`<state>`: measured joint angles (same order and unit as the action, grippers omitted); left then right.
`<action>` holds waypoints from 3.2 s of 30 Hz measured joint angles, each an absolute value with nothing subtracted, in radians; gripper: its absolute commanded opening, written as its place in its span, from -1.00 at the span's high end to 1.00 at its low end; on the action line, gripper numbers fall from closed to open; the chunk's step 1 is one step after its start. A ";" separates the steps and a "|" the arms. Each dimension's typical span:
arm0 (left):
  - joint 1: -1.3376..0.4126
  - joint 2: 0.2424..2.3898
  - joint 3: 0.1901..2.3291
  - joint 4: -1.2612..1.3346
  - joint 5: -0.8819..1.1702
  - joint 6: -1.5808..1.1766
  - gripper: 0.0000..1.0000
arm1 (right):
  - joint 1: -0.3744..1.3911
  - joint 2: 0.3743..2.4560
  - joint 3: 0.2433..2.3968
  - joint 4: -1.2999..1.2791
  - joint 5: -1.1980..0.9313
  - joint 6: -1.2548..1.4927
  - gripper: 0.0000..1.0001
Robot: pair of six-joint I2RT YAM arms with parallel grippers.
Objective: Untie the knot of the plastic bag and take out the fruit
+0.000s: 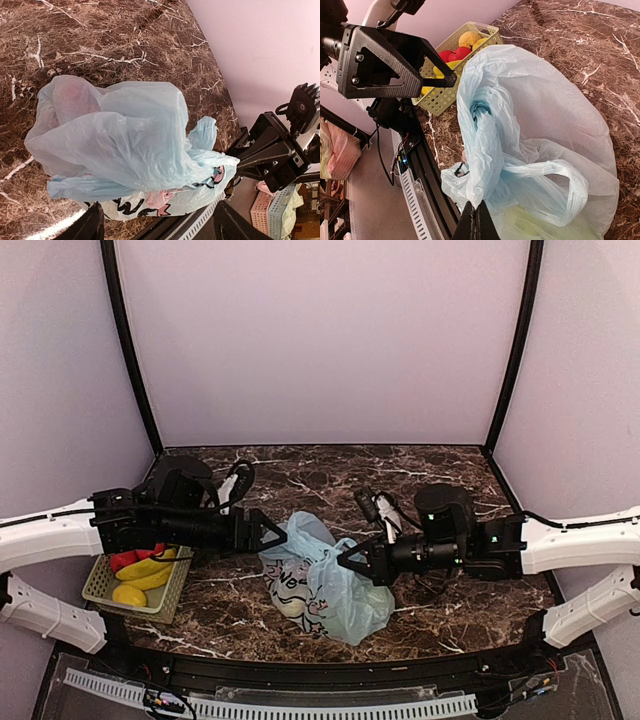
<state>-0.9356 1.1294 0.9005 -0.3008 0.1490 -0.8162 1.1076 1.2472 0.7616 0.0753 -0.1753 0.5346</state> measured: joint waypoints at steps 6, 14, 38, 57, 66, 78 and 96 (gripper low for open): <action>-0.935 1.170 0.890 -0.220 0.171 -0.851 -0.54 | 1.108 1.248 0.762 0.076 -0.176 0.534 1.00; -0.935 1.224 0.889 -0.136 0.197 -0.884 -0.54 | 1.109 1.248 0.762 0.076 -0.176 0.533 1.00; -0.935 1.309 0.879 -0.055 0.194 -0.907 0.96 | 1.119 1.293 0.767 0.081 -0.200 0.511 0.75; -0.935 1.309 0.879 -0.041 0.202 -0.891 0.99 | 1.079 1.365 0.937 -0.022 -0.181 0.587 0.38; -0.935 1.309 0.876 -0.038 0.202 -0.891 0.99 | 1.072 1.453 0.982 -0.064 -0.236 0.579 0.71; -0.935 1.309 0.867 -0.031 0.201 -0.891 0.99 | 1.072 1.464 0.994 -0.064 -0.249 0.576 1.00; -0.915 1.280 0.843 -0.031 0.186 -0.864 0.99 | 1.074 1.247 0.855 -0.039 -0.206 0.516 1.00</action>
